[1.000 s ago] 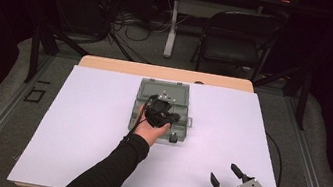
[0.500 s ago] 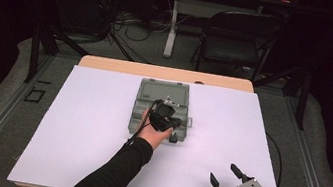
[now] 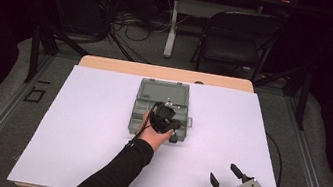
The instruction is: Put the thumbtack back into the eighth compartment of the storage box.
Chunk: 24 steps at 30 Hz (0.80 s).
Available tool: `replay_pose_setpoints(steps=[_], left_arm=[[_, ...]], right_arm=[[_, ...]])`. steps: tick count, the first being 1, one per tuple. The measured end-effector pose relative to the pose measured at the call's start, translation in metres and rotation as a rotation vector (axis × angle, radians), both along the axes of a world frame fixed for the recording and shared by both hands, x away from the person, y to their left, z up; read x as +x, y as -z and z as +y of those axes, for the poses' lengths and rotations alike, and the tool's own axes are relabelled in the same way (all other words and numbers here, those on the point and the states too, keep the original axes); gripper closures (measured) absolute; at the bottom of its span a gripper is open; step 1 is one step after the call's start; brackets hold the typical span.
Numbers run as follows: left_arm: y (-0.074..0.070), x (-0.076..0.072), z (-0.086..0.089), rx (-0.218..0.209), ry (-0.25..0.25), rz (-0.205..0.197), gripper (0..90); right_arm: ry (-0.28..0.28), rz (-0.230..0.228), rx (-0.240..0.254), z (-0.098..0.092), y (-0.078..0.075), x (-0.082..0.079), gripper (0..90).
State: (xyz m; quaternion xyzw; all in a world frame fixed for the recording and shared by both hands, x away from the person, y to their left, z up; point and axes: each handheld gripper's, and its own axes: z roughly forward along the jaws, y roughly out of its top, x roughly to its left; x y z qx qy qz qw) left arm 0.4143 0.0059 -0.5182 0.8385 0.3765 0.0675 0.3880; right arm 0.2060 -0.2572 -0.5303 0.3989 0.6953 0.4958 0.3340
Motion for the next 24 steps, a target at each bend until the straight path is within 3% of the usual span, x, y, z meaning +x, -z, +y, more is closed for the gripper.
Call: replay_pose_setpoints(steps=[11,16,22,24], left_arm=[[-0.006,-0.002,0.006,-0.015,-0.003,-0.020,74.6],[-0.014,-0.004,0.010,-0.045,0.003,-0.033,62.7],[-0.034,-0.014,0.027,-0.074,-0.004,-0.112,52.9],[-0.037,-0.015,0.030,-0.081,-0.007,-0.122,49.7]], right_arm=[[-0.001,-0.003,-0.005,0.000,0.000,0.000,27.3],[-0.003,-0.002,-0.007,0.001,0.000,0.000,27.3],[0.000,0.001,-0.008,0.001,0.000,0.000,27.2],[0.001,0.001,-0.008,0.001,0.000,0.000,27.2]])
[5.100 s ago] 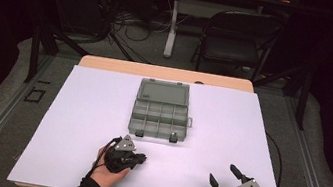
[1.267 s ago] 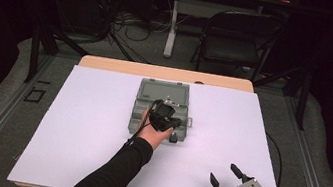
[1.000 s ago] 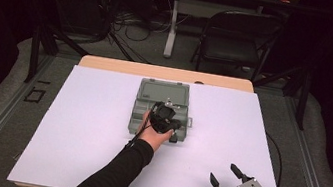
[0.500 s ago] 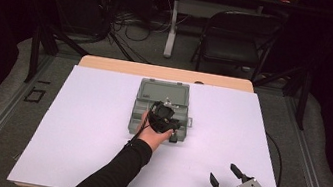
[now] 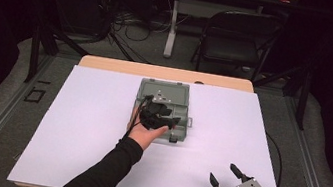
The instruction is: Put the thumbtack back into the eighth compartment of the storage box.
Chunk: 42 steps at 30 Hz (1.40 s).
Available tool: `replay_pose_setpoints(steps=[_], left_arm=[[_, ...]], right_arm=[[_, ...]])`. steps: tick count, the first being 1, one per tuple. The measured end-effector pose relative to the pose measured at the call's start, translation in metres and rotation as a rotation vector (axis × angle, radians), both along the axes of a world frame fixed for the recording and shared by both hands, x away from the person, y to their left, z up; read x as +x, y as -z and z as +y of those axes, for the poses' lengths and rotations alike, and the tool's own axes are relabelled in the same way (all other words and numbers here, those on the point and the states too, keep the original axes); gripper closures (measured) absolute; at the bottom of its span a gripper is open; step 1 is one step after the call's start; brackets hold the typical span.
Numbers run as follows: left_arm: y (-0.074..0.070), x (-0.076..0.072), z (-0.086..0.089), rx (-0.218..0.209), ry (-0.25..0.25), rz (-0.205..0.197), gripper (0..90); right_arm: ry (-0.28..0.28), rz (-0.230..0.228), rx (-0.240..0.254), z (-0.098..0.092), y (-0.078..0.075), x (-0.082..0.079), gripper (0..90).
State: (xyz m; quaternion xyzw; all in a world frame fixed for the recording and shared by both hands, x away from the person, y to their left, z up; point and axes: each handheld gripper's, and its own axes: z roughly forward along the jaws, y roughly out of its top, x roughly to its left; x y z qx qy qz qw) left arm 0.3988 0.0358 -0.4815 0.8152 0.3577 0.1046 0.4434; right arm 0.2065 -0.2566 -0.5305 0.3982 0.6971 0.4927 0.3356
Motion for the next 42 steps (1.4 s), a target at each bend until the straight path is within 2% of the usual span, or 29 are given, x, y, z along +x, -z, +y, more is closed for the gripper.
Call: replay_pose_setpoints(steps=[1,2,3,8,11,16,22,23,25,27,29,33,34,36,42], left_arm=[[-0.005,-0.004,0.006,-0.007,-0.008,-0.022,48.3],[-0.005,-0.004,0.006,-0.007,-0.008,-0.022,47.2],[-0.009,-0.008,0.014,-0.013,-0.012,-0.036,46.3],[-0.016,-0.015,0.029,-0.028,-0.029,-0.054,42.8],[-0.021,-0.024,0.046,-0.036,-0.033,-0.069,40.5],[-0.023,-0.033,0.062,-0.049,-0.044,-0.078,37.9],[-0.021,-0.053,0.101,-0.091,-0.081,-0.102,37.1],[-0.021,-0.053,0.101,-0.091,-0.081,-0.102,37.0],[-0.018,-0.058,0.113,-0.101,-0.099,-0.101,36.7],[-0.013,-0.068,0.133,-0.122,-0.125,-0.111,36.2],[-0.011,-0.071,0.140,-0.121,-0.133,-0.113,36.1],[0.004,-0.090,0.173,-0.111,-0.184,-0.117,36.0],[0.004,-0.090,0.173,-0.111,-0.184,-0.117,36.0],[0.011,-0.099,0.189,-0.103,-0.209,-0.123,36.0],[0.028,-0.114,0.214,-0.123,-0.247,-0.121,35.3]], right_arm=[[0.000,0.000,-0.001,0.000,0.000,0.000,27.2],[0.000,0.001,-0.001,0.000,0.000,0.000,27.2],[-0.001,0.001,-0.001,0.000,0.000,0.000,27.2],[0.001,0.003,0.000,0.001,0.000,0.000,27.3],[0.002,0.000,-0.001,0.001,0.001,0.000,27.2],[0.004,0.006,0.001,0.001,0.001,0.001,27.2],[0.006,0.006,-0.002,0.001,0.001,0.001,27.2],[0.006,0.006,-0.002,0.001,0.001,0.001,27.2],[0.005,0.008,-0.002,0.001,0.001,0.001,27.1],[0.005,0.009,-0.007,0.001,0.002,0.001,27.1],[0.007,0.009,-0.009,0.001,0.002,0.001,27.1],[0.013,0.012,-0.008,0.001,0.002,0.001,27.1],[0.014,0.012,-0.007,0.001,0.002,0.002,27.1],[0.016,0.011,-0.010,0.001,0.003,0.002,27.1],[0.019,0.018,-0.014,0.002,0.004,0.003,27.1]])
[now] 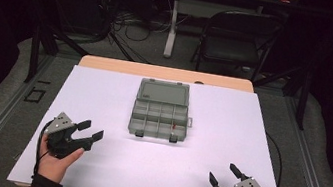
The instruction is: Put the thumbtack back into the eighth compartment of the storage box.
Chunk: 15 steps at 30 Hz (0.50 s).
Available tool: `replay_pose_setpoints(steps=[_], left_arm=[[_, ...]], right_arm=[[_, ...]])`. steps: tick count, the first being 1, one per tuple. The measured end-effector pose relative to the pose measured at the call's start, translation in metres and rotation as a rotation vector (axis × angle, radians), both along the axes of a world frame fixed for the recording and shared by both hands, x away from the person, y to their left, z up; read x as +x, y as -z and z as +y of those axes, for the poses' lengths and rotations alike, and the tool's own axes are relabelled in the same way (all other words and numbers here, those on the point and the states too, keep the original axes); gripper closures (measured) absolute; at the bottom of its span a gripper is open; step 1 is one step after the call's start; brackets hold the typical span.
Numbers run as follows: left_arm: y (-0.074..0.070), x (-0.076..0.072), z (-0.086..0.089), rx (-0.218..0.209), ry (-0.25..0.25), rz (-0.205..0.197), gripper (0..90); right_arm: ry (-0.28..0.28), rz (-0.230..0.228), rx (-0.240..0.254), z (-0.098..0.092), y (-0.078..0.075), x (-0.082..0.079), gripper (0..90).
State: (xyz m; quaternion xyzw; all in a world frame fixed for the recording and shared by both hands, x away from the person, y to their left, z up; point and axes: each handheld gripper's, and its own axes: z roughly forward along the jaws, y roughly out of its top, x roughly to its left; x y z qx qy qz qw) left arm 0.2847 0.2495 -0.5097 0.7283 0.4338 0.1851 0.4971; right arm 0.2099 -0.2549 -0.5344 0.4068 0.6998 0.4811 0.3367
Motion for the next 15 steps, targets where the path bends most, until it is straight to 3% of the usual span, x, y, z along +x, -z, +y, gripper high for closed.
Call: replay_pose_setpoints(steps=[11,15], left_arm=[[0.014,-0.019,0.023,-0.004,-0.044,-0.041,34.9],[0.017,-0.021,0.027,-0.008,-0.054,-0.033,34.9]], right_arm=[[0.019,0.007,-0.005,-0.002,0.002,0.002,27.0],[0.025,0.013,-0.004,-0.003,0.003,0.003,26.9]])
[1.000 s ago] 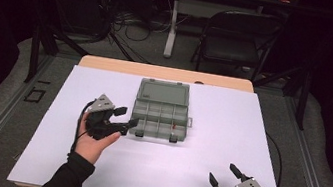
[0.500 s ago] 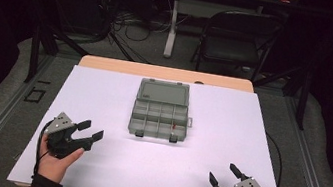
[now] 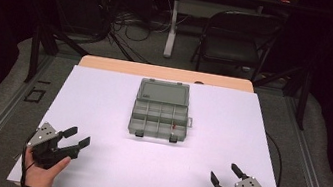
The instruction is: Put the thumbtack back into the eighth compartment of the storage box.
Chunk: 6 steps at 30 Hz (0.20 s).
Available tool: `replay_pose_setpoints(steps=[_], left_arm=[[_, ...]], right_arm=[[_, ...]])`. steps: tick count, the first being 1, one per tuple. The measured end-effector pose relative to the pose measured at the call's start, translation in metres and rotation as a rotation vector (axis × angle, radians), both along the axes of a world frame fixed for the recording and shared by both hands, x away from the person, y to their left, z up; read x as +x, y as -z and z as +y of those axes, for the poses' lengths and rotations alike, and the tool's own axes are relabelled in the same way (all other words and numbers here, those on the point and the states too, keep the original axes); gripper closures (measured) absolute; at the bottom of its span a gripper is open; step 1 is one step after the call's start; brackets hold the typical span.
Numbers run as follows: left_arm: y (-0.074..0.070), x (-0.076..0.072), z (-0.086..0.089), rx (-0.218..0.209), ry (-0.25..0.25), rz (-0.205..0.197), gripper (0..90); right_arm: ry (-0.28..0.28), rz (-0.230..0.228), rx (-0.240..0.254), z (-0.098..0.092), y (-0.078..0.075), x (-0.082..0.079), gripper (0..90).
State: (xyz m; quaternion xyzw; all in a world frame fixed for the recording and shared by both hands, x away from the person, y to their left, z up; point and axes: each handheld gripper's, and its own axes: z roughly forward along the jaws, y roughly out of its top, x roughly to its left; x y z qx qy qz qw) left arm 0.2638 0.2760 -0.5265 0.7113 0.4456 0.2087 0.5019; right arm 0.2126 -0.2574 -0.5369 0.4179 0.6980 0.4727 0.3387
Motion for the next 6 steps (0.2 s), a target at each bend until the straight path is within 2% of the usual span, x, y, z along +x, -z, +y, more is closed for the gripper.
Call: replay_pose_setpoints(steps=[6], left_arm=[[0.0068,0.0022,0.0056,0.018,-0.012,0.022,34.7]], right_arm=[[0.012,0.004,-0.004,-0.0019,0.0009,0.0012,26.6]])
